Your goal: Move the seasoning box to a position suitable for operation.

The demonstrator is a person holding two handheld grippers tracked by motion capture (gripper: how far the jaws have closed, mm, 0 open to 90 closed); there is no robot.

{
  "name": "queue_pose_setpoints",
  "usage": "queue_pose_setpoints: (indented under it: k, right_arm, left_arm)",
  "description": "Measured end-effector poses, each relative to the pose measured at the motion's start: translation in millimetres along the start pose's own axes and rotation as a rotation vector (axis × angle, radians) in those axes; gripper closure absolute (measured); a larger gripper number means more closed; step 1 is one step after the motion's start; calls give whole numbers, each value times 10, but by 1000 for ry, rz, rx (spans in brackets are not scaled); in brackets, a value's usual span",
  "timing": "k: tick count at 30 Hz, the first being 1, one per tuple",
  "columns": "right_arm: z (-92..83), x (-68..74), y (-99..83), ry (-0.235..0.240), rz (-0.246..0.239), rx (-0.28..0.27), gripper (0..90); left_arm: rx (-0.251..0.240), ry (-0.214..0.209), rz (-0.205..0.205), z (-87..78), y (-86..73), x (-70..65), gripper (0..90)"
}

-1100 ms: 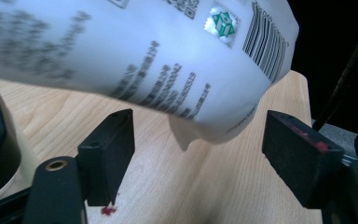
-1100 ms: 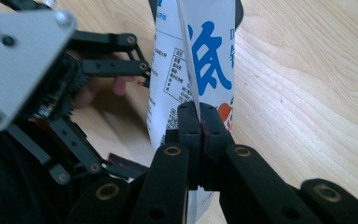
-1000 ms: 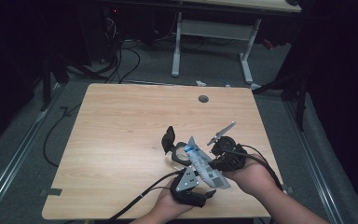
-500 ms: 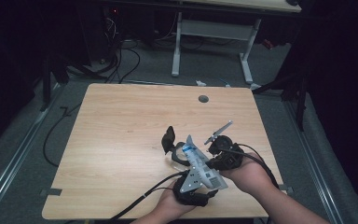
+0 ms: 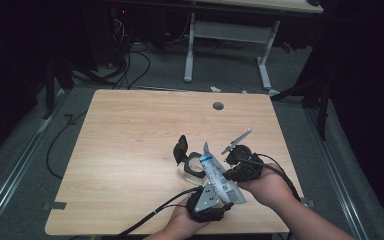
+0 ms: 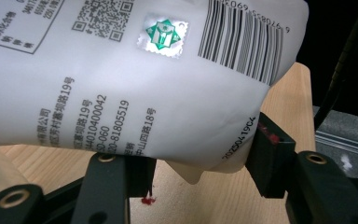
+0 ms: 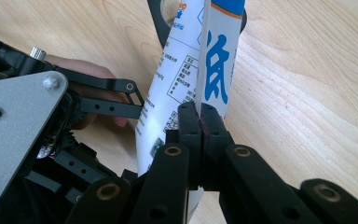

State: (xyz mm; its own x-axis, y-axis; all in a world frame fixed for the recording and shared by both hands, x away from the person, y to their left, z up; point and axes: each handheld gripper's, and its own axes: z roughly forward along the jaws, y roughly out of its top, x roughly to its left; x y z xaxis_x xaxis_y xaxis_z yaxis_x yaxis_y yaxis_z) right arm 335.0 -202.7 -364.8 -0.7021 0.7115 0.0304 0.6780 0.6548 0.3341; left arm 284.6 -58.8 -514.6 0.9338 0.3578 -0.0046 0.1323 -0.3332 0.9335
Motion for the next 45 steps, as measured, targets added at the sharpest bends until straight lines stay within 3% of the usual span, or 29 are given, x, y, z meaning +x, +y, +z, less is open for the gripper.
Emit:
queue_pose_setpoints:
  k: [7,12,25,45]
  right_arm:
    - [10,-18,33,13,-3,-5,900]
    - [-5,-20,83,2,-13,6,900]
    - [-10,3,208,-12,-48,7,900]
    - [-15,-6,275,-9,-51,3,900]
  left_arm:
    - [-1,7,-11,-25,15,-5,498]
    - [-7,6,4,-51,38,-30,492]
    - [-27,13,-3,-117,47,1,475]
    - [-39,45,-16,-123,84,-6,510]
